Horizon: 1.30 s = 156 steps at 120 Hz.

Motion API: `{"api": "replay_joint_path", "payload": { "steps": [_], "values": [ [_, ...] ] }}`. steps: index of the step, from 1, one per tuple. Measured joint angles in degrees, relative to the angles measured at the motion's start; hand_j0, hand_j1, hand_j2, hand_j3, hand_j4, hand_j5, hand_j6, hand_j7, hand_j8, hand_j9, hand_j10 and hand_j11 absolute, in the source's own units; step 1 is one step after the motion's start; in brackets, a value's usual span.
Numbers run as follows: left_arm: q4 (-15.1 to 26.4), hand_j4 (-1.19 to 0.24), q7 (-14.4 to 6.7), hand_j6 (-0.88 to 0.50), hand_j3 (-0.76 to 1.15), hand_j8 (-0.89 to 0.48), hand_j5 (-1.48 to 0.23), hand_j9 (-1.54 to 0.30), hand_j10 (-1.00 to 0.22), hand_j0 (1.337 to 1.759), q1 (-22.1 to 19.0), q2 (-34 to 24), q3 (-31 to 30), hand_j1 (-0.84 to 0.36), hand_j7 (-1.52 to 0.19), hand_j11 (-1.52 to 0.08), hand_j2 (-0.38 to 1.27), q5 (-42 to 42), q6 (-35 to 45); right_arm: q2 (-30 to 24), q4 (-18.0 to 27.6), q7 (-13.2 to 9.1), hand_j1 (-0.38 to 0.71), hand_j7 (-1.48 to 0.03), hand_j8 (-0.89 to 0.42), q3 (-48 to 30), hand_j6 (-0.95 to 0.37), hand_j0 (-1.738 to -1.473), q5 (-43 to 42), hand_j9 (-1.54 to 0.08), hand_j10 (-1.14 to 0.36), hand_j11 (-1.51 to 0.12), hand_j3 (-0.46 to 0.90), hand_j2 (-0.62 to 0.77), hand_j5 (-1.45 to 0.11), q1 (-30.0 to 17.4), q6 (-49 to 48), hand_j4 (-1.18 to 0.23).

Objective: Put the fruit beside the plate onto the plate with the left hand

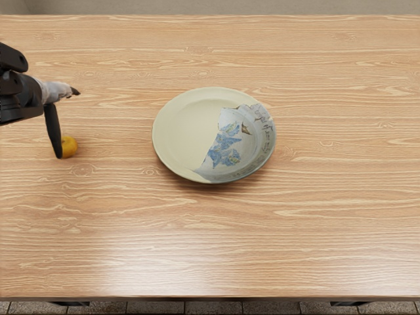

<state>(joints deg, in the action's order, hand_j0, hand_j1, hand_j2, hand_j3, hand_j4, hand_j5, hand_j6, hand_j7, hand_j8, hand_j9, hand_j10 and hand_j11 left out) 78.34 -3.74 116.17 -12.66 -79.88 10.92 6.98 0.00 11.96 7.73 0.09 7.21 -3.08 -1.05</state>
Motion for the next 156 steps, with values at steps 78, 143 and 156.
{"api": "replay_joint_path", "payload": {
  "steps": [78, 143, 156],
  "values": [
    [-0.3, -0.01, 0.3, -0.01, 0.0, -0.01, -0.01, -0.01, -0.01, 1.658, -7.7, 1.7, 1.6, 0.34, -0.01, -0.01, 0.0, 4.0, 7.3, 0.0, 0.0, 0.0, -0.34, -0.01, -0.01, 0.0, -0.01, -1.658, 0.0, -0.01, -0.01, -0.01, 0.0, 0.0, -0.01, 0.0, 0.0, -0.01],
    [-7.8, -0.02, 0.4, -0.02, 0.0, -0.02, -0.02, -0.02, -0.02, 1.658, -13.2, 1.2, 1.8, 0.33, -0.02, -0.02, 0.0, 0.8, 7.4, 0.0, 0.0, 0.0, -0.34, -0.01, -0.01, 0.0, -0.01, -1.658, 0.0, -0.01, -0.01, -0.01, 0.0, 0.0, -0.01, 0.0, 0.0, -0.01],
    [-9.2, -0.04, 0.4, -0.04, 0.0, -0.04, -0.05, -0.05, -0.04, 1.658, -13.9, 1.1, 1.8, 0.3, -0.05, -0.05, 0.01, 0.8, 7.4, 0.0, 0.0, 0.0, -0.34, -0.01, -0.01, 0.0, -0.01, -1.658, 0.0, -0.01, -0.01, -0.01, 0.0, 0.0, -0.01, 0.0, 0.0, -0.01]
  ]
}}
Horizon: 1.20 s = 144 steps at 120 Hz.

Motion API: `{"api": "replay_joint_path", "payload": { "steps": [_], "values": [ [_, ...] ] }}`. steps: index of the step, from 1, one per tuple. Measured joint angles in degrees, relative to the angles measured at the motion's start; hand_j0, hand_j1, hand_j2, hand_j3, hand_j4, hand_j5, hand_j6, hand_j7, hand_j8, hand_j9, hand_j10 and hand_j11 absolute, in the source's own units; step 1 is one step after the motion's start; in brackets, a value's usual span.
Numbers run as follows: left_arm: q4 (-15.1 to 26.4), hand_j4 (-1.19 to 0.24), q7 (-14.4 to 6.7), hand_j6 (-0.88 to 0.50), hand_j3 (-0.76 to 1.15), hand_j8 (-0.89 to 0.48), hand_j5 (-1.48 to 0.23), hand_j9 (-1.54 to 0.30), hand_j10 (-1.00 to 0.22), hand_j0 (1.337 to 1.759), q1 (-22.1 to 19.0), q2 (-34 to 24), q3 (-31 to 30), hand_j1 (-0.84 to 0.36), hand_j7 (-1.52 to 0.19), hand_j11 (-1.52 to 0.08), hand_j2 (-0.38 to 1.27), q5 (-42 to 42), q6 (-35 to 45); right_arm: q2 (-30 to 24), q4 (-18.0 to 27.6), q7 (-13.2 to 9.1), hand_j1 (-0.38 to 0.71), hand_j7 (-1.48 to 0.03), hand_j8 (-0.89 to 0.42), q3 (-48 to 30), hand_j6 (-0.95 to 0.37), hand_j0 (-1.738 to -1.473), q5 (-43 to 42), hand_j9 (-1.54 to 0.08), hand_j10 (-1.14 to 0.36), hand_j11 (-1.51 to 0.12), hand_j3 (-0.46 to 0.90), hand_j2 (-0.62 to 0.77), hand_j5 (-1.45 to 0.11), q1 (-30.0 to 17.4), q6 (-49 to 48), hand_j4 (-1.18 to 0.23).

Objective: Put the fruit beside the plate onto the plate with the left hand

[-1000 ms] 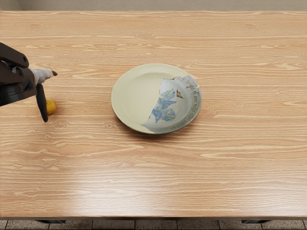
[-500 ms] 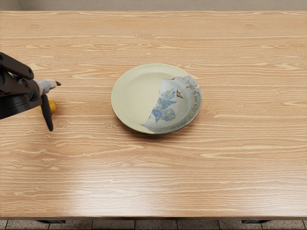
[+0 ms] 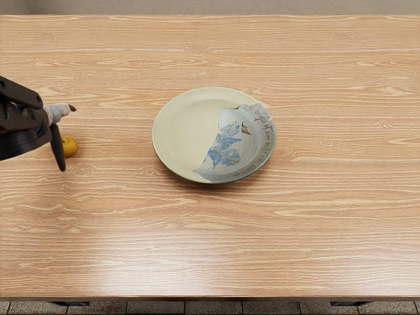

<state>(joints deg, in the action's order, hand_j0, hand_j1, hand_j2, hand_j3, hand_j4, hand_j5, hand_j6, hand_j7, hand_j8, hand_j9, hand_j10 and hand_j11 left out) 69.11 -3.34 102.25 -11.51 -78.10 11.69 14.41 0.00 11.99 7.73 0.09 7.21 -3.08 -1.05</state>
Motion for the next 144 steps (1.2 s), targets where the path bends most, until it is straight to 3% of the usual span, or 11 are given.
{"api": "replay_joint_path", "payload": {
  "steps": [43, 109, 144],
  "values": [
    [-1.0, -0.15, 0.0, -0.15, 0.0, -0.15, -0.19, -0.19, -0.15, 1.658, -1.3, 0.4, 0.3, 0.17, -0.19, -0.19, 0.03, 0.5, 0.0, 0.0, 0.0, 0.0, -0.34, -0.01, -0.01, 0.0, -0.01, -1.658, 0.0, -0.01, -0.01, -0.01, 0.0, 0.0, -0.01, 0.0, 0.0, -0.01],
    [-2.3, -0.21, 0.0, -0.21, 0.0, -0.21, -0.27, -0.27, -0.21, 1.658, -3.6, 0.4, 0.5, 0.1, -0.27, -0.27, 0.04, 0.8, 0.0, 0.0, 0.0, 0.0, -0.34, -0.01, -0.01, 0.0, -0.01, -1.658, 0.0, -0.01, -0.01, -0.01, 0.0, 0.0, -0.01, 0.0, 0.0, -0.01],
    [-6.2, -0.23, 0.0, -0.23, 0.0, -0.23, -0.3, -0.3, -0.23, 1.658, -5.8, 0.4, 0.6, 0.07, -0.3, -0.3, 0.05, 0.8, 0.0, 0.0, 0.0, 0.0, -0.34, -0.01, -0.01, 0.0, -0.01, -1.658, 0.0, -0.01, -0.01, -0.01, 0.0, 0.0, -0.01, 0.0, 0.0, -0.01]
  ]
}}
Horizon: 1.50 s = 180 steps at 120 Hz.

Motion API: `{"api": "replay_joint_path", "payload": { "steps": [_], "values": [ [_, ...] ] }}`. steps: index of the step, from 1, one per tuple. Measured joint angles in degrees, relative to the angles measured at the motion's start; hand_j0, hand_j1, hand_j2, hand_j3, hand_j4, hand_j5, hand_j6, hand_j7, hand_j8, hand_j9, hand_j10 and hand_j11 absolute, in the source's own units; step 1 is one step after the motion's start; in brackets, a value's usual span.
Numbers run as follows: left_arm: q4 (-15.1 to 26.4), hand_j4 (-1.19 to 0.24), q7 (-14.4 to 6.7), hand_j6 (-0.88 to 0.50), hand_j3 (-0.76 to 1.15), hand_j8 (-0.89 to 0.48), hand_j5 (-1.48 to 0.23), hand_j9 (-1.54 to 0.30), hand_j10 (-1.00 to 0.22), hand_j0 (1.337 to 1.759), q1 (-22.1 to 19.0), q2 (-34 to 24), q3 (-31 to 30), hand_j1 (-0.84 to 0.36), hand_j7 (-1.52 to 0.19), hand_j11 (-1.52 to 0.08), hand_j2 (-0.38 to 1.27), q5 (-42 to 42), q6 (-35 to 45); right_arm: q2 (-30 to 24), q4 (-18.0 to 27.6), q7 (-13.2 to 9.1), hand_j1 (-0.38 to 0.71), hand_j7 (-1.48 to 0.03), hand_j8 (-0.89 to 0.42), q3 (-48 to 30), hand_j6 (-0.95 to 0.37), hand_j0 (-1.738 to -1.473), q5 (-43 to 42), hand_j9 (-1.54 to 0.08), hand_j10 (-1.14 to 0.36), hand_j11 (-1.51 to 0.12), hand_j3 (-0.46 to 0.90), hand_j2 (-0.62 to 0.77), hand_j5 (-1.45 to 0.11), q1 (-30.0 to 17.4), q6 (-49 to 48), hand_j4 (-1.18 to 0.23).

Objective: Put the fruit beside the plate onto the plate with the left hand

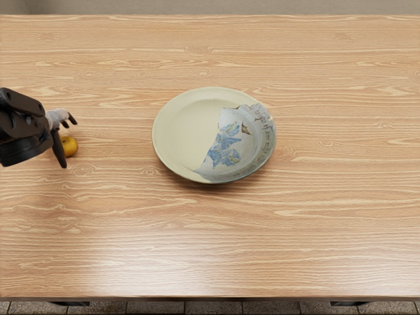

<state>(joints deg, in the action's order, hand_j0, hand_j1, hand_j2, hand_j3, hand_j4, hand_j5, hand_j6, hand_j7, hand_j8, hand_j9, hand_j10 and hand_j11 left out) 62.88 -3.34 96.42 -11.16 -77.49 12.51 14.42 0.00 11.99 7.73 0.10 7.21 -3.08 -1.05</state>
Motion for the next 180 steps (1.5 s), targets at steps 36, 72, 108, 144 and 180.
{"api": "replay_joint_path", "payload": {
  "steps": [36, 72, 108, 144, 180],
  "values": [
    [-1.3, -0.27, 0.0, -0.27, 0.0, -0.27, -0.35, -0.35, -0.27, 1.658, -0.5, 0.1, 0.2, 0.02, -0.35, -0.35, 0.05, 1.0, 0.1, 0.0, 0.0, 0.0, -0.34, -0.01, -0.01, 0.0, -0.01, -1.658, 0.0, -0.01, -0.01, -0.01, 0.0, 0.0, -0.01, 0.0, 0.0, -0.01],
    [-1.4, -0.29, 0.0, -0.29, 0.0, -0.29, -0.37, -0.37, -0.29, 1.658, -2.1, 0.5, 1.2, 0.0, -0.37, -0.37, 0.06, 1.1, 0.1, 0.0, 0.0, 0.0, -0.34, -0.01, -0.01, 0.0, -0.01, -1.658, 0.0, -0.01, -0.01, -0.01, 0.0, 0.0, -0.01, 0.0, 0.0, -0.01],
    [-1.4, -0.34, 0.0, -0.33, 0.0, -0.34, -0.44, -0.44, -0.34, 1.658, -2.2, 0.5, 1.4, -0.06, -0.4, -0.44, 0.07, 1.1, 0.2, 0.0, 0.0, 0.0, -0.34, -0.01, -0.01, 0.0, -0.01, -1.658, 0.0, -0.01, -0.01, -0.01, 0.0, 0.0, -0.01, 0.0, 0.0, -0.01],
    [-1.0, -0.63, -0.5, -0.47, 0.0, -0.39, -0.82, -0.84, -0.55, 1.654, -1.3, 0.3, 1.3, -0.3, -0.81, -0.84, 0.18, 3.4, -1.0, 0.0, 0.0, 0.0, -0.34, -0.01, -0.01, 0.0, -0.01, -1.658, 0.0, -0.01, -0.01, -0.01, 0.0, 0.0, -0.01, 0.0, 0.0, -0.01],
    [-0.7, -0.84, -0.6, -0.51, 0.0, -0.42, -1.01, -1.08, -0.61, 1.649, -1.4, 0.4, 1.3, -0.3, -1.04, -1.11, 0.45, 4.2, -1.5, 0.0, 0.0, 0.0, -0.34, -0.01, -0.01, 0.0, -0.01, -1.658, 0.0, -0.01, -0.01, -0.01, 0.0, 0.0, -0.01, 0.0, 0.0, -0.01]
  ]
}}
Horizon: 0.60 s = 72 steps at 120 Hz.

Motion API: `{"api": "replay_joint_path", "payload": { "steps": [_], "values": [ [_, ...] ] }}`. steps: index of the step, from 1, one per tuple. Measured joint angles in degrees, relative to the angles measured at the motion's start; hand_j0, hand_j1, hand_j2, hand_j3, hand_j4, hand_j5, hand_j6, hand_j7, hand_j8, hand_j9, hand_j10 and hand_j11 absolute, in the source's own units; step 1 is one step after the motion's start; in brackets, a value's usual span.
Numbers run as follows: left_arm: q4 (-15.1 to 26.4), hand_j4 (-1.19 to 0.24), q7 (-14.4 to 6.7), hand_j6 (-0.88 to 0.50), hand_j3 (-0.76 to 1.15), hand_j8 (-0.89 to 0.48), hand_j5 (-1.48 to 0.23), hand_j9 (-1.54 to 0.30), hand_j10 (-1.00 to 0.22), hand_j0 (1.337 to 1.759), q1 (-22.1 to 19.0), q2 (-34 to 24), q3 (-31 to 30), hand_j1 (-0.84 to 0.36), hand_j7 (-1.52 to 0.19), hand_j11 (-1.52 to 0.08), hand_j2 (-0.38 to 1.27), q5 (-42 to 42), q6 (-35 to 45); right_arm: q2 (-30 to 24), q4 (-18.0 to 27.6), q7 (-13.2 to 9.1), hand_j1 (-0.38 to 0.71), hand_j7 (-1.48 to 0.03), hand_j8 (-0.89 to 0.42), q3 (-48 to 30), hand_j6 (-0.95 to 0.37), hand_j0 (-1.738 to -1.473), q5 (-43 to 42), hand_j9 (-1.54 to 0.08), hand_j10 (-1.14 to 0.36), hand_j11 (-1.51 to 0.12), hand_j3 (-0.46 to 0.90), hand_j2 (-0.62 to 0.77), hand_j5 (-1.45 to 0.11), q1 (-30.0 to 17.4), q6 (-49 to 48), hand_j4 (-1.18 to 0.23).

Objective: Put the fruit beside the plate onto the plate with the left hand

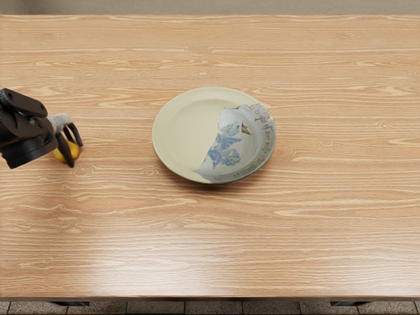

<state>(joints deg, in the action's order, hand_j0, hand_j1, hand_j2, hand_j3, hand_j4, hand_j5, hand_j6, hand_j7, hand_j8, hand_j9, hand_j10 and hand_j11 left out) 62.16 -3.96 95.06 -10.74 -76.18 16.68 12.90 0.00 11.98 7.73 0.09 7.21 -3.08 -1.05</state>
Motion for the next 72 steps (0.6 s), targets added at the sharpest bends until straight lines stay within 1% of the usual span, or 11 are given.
{"api": "replay_joint_path", "payload": {
  "steps": [7, 13, 16, 20, 21, 23, 34, 40, 52, 58, 72],
  "values": [
    [0.0, -0.86, 0.0, -0.51, 0.0, -0.41, -1.01, -1.1, -0.61, 1.646, 0.0, 0.1, 0.0, -0.3, -1.06, -1.13, 0.47, 0.0, 0.0, 0.0, 0.0, 0.0, -0.34, -0.01, -0.01, 0.0, -0.01, -1.658, 0.0, -0.01, -0.01, -0.01, 0.0, 0.0, -0.01, 0.0, 0.0, -0.01],
    [0.0, -0.86, 0.0, -0.55, 0.0, -0.44, -1.03, -1.11, -0.64, 1.644, 0.0, 0.1, 0.1, -0.29, -1.07, -1.16, 0.61, -0.1, 0.0, 0.0, 0.0, 0.0, -0.34, -0.01, -0.01, 0.0, -0.01, -1.658, 0.0, -0.01, -0.01, -0.01, 0.0, 0.0, -0.01, 0.0, 0.0, -0.01],
    [0.0, -0.87, 0.0, -0.6, 0.0, -0.46, -1.03, -1.12, -0.66, 1.644, -0.1, 0.1, 0.1, -0.27, -1.08, -1.17, 0.59, 0.0, -0.1, 0.0, 0.0, 0.0, -0.34, -0.01, -0.01, 0.0, -0.01, -1.658, 0.0, -0.01, -0.01, -0.01, 0.0, 0.0, -0.01, 0.0, 0.0, -0.01],
    [0.0, -0.87, 0.0, -0.65, 0.0, -0.53, -1.04, -1.12, -0.71, 1.645, -0.1, 0.1, 0.2, -0.2, -1.08, -1.17, 0.5, 0.0, -0.1, 0.0, 0.0, 0.0, -0.34, -0.01, -0.01, 0.0, -0.01, -1.658, 0.0, -0.01, -0.01, -0.01, 0.0, 0.0, -0.01, 0.0, 0.0, -0.01],
    [0.0, -0.87, 0.0, -0.7, 0.0, -0.55, -1.04, -1.12, -0.71, 1.645, -0.2, 0.1, 0.2, -0.2, -1.08, -1.17, 0.52, 0.0, -0.1, 0.0, 0.0, 0.0, -0.34, -0.01, -0.01, 0.0, -0.01, -1.658, 0.0, -0.01, -0.01, -0.01, 0.0, 0.0, -0.01, 0.0, 0.0, -0.01],
    [0.0, -0.87, 0.0, -0.72, 0.0, -0.57, -1.04, -1.12, -0.75, 1.645, -0.2, 0.1, 0.2, -0.16, -1.09, -1.17, 0.5, 0.0, -0.1, 0.0, 0.0, 0.0, -0.34, -0.01, -0.01, 0.0, -0.01, -1.658, 0.0, -0.01, -0.01, -0.01, 0.0, 0.0, -0.01, 0.0, 0.0, -0.01],
    [0.1, -0.88, 0.1, -0.75, 0.0, -0.67, -1.06, -1.12, -0.81, 1.648, -0.2, 0.1, 0.2, -0.1, -1.1, -1.17, 0.4, 0.2, -0.1, 0.0, 0.0, 0.0, -0.34, -0.01, -0.01, 0.0, -0.01, -1.658, 0.0, -0.01, -0.01, -0.01, 0.0, 0.0, -0.01, 0.0, 0.0, -0.01],
    [0.1, -0.88, 0.1, -0.77, 0.0, -0.68, -1.07, -1.12, -0.83, 1.648, -0.2, 0.1, 0.3, -0.04, -1.1, -1.17, 0.27, 0.3, -0.2, 0.0, 0.0, 0.0, -0.34, -0.01, -0.01, 0.0, -0.01, -1.658, 0.0, -0.01, -0.01, -0.01, 0.0, 0.0, -0.01, 0.0, 0.0, -0.01],
    [0.2, -0.86, 0.1, -0.73, 0.0, -0.65, -1.12, -1.14, -0.82, 1.65, 0.0, 0.1, 0.5, -0.12, -1.14, -1.18, 0.41, 0.3, -0.4, 0.0, 0.0, 0.0, -0.34, -0.01, -0.01, 0.0, -0.01, -1.658, 0.0, -0.01, -0.01, -0.01, 0.0, 0.0, -0.01, 0.0, 0.0, -0.01],
    [0.2, -0.86, 0.2, -0.73, 0.0, -0.67, -1.12, -1.14, -0.81, 1.649, 0.0, 0.1, 0.8, -0.14, -1.14, -1.19, 0.45, 0.4, -0.5, 0.0, 0.0, 0.0, -0.34, -0.01, -0.01, 0.0, -0.01, -1.658, 0.0, -0.01, -0.01, -0.01, 0.0, 0.0, -0.01, 0.0, 0.0, -0.01],
    [0.1, -0.88, 0.2, -0.75, 0.0, -0.69, -1.08, -1.15, -0.83, 1.647, -0.1, 0.1, 1.5, -0.11, -1.13, -1.22, 0.39, 0.3, -1.1, 0.0, 0.0, 0.0, -0.34, -0.01, -0.01, 0.0, -0.01, -1.658, 0.0, -0.01, -0.01, -0.01, 0.0, 0.0, -0.01, 0.0, 0.0, -0.01]
  ]
}}
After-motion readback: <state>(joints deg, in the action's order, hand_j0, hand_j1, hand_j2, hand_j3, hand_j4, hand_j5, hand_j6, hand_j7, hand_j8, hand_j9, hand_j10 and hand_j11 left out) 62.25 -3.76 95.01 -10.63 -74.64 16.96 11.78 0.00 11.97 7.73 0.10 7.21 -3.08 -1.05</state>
